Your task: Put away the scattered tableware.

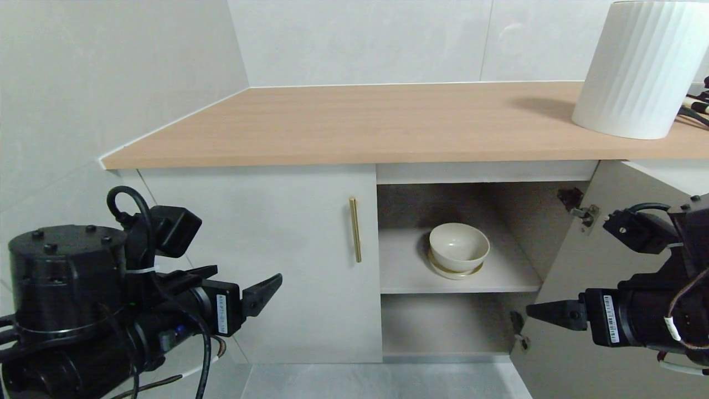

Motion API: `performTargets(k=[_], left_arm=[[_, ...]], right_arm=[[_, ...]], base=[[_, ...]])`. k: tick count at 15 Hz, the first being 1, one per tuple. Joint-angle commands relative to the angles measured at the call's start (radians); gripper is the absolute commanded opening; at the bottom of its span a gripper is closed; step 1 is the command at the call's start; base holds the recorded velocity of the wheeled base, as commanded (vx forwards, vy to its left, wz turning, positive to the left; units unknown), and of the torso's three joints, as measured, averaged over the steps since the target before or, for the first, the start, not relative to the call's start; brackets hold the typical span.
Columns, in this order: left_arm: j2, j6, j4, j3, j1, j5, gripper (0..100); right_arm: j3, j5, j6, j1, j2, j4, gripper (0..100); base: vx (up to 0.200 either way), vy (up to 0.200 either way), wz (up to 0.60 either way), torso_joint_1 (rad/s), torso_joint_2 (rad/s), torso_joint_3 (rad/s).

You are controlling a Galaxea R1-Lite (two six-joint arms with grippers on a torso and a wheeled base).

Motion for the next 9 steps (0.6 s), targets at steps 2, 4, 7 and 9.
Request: performTargets(k=[2,4,7,9], left_arm=[[-0.004,0.0,-0.001,0.0,-0.002,0.001,100],[-0.002,0.0,-0.001,0.0,-0.002,0.001,100],[-0.002,0.0,-0.001,0.0,-0.003,0.001,100],[-0.001,0.0,-0.001,0.001,-0.003,0.001,100]], right_arm=[[0.001,0.0,-0.001,0.001,0.001,0.0,100],[0.001,-0.002,-0.001,0.002,0.0,0.0,100],[0.0,-0.005,-0.001,0.002,0.001,0.02,100],[0.0,-0.005,-0.002,0.008,0.001,0.023,100]], base=[[-0.2,0.0,0.0,0.015,0.0,0.002],[-0.2,0.0,0.0,-0.007,0.01,0.005],[-0.2,0.0,0.0,0.005,0.0,0.002],[-0.2,0.0,0.0,0.01,0.0,0.005]])
